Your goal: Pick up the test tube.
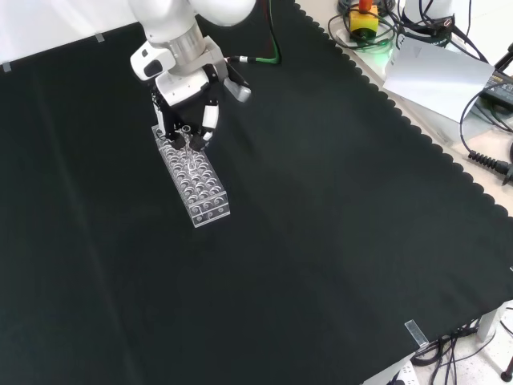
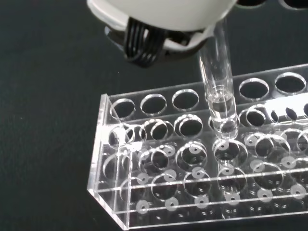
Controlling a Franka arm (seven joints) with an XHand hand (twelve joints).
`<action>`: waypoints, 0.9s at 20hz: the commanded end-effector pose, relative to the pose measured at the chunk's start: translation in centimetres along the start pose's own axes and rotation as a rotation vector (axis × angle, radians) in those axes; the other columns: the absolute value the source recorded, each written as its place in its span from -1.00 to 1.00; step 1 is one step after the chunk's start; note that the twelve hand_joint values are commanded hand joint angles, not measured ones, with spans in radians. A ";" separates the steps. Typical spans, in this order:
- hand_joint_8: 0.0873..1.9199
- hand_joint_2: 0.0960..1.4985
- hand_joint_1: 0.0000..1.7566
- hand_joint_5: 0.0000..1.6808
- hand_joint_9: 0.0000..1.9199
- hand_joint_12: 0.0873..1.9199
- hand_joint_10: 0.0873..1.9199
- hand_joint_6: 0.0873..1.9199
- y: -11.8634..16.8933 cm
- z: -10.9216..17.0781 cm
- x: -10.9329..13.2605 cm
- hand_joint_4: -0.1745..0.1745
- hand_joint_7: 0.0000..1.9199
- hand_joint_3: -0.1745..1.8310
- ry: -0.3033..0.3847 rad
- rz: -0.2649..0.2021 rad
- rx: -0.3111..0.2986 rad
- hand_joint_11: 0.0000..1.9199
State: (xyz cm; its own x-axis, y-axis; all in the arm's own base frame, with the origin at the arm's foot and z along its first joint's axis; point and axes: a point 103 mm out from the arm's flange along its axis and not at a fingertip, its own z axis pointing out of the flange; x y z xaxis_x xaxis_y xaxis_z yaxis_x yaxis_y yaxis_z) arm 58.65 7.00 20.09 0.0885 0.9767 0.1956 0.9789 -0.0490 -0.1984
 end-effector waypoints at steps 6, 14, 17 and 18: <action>-0.58 -0.19 0.40 0.63 0.70 -0.17 -0.56 -0.61 0.0 -2.0 -0.1 -1.00 0.81 -0.24 0.035 0.006 -0.004 0.36; -0.58 -0.19 0.40 0.63 0.70 -0.17 -0.56 -0.61 -0.9 -6.0 0.5 -1.00 0.81 -0.24 0.044 0.014 -0.041 0.35; -0.58 -0.19 0.40 0.63 0.70 -0.17 -0.56 -0.61 -1.2 -7.4 0.4 -1.00 0.81 -0.24 0.076 0.024 -0.076 0.35; -0.58 -0.19 0.40 0.63 0.70 -0.17 -0.56 -0.61 -1.4 -7.9 0.3 -1.00 0.81 -0.24 0.080 0.027 -0.088 0.35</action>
State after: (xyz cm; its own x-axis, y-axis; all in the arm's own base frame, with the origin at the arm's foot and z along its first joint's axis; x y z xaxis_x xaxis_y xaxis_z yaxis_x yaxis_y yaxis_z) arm 59.12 6.40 26.00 0.1088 0.9658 0.2356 0.9854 -0.0735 -0.1538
